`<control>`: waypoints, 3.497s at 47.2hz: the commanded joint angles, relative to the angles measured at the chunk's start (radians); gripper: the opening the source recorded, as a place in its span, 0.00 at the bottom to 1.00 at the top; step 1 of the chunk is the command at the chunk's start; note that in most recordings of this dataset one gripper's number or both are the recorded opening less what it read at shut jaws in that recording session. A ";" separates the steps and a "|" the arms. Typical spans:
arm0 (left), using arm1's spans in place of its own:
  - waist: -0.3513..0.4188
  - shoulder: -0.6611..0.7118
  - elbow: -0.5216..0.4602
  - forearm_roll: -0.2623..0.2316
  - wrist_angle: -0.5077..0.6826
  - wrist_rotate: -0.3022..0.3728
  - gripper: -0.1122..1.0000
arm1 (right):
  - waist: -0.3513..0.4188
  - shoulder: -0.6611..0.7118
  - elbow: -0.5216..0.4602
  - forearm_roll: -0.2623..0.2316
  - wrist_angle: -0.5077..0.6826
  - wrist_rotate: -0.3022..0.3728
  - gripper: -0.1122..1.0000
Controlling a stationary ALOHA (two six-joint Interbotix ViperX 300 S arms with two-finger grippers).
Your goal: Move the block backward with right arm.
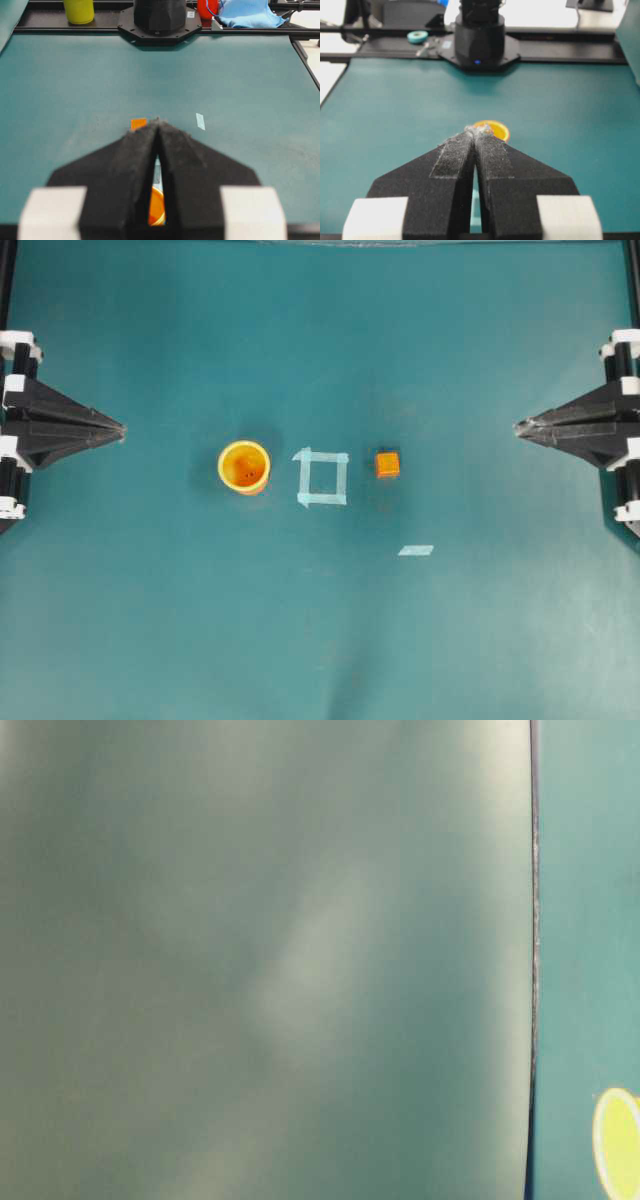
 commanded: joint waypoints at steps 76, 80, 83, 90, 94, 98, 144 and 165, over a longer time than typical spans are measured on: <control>0.002 0.014 -0.041 0.003 0.008 -0.003 0.10 | -0.081 0.937 -0.291 -0.017 0.091 -0.008 0.68; 0.003 0.012 -0.043 0.003 0.008 -0.005 0.10 | -0.081 0.953 -0.295 -0.017 0.086 -0.008 0.68; 0.002 0.014 -0.043 0.003 0.008 -0.005 0.10 | -0.080 0.965 -0.298 -0.017 0.081 -0.006 0.68; 0.003 0.012 -0.041 0.003 0.009 -0.005 0.10 | -0.081 0.989 -0.308 -0.017 0.075 -0.008 0.68; 0.003 0.012 -0.041 0.003 0.012 -0.005 0.10 | -0.081 1.000 -0.311 -0.017 0.077 -0.006 0.68; 0.003 0.012 -0.043 0.003 0.018 -0.005 0.10 | -0.081 1.002 -0.314 -0.017 0.077 -0.006 0.67; 0.003 0.014 -0.043 0.003 0.025 -0.005 0.10 | -0.080 0.744 -0.505 0.005 0.577 0.026 0.46; 0.003 0.014 -0.043 0.003 0.025 -0.005 0.10 | -0.144 0.741 -0.525 0.006 0.598 0.087 0.46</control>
